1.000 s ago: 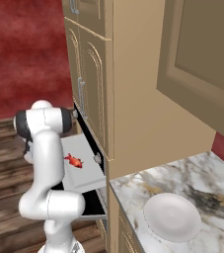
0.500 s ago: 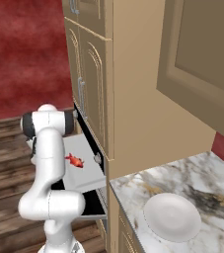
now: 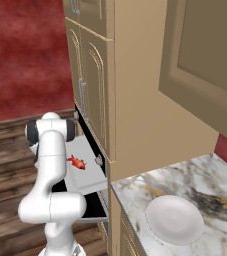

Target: Place the fish on the top rack of the oven, and slide the tray back inside. Close the oven door.

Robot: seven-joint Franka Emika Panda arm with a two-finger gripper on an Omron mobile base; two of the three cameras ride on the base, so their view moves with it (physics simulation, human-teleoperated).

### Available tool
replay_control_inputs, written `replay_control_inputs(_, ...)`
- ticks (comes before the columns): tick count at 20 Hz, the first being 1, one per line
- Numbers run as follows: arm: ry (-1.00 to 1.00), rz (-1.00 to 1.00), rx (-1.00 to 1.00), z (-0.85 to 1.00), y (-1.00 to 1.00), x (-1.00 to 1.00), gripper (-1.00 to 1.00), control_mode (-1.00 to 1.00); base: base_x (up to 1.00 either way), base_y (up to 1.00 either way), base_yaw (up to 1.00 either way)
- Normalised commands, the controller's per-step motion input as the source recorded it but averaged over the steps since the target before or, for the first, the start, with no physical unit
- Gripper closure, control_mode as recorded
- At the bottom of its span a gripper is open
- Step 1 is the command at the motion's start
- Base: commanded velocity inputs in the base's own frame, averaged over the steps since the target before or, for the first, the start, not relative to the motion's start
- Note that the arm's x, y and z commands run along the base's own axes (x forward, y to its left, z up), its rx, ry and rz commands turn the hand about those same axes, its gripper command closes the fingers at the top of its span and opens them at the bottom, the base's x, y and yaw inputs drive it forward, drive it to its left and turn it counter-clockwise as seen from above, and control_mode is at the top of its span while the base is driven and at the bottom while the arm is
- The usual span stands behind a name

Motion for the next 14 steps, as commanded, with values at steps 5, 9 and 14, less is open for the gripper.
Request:
replay_control_inputs(5, 0.0, 0.0, -0.06, -0.22, -0.19, 0.02, -1.0, -1.0, 0.0, 0.0, 0.0)
replay_control_inputs(9, 0.0, -0.01, -0.01, -0.01, -0.67, 0.0, -1.0, -1.0, 0.0, 0.0, 0.0)
replay_control_inputs(14, 0.0, -0.05, 0.0, 0.0, -0.95, -0.01, -1.0, -1.0, 0.0, 0.0, 0.0)
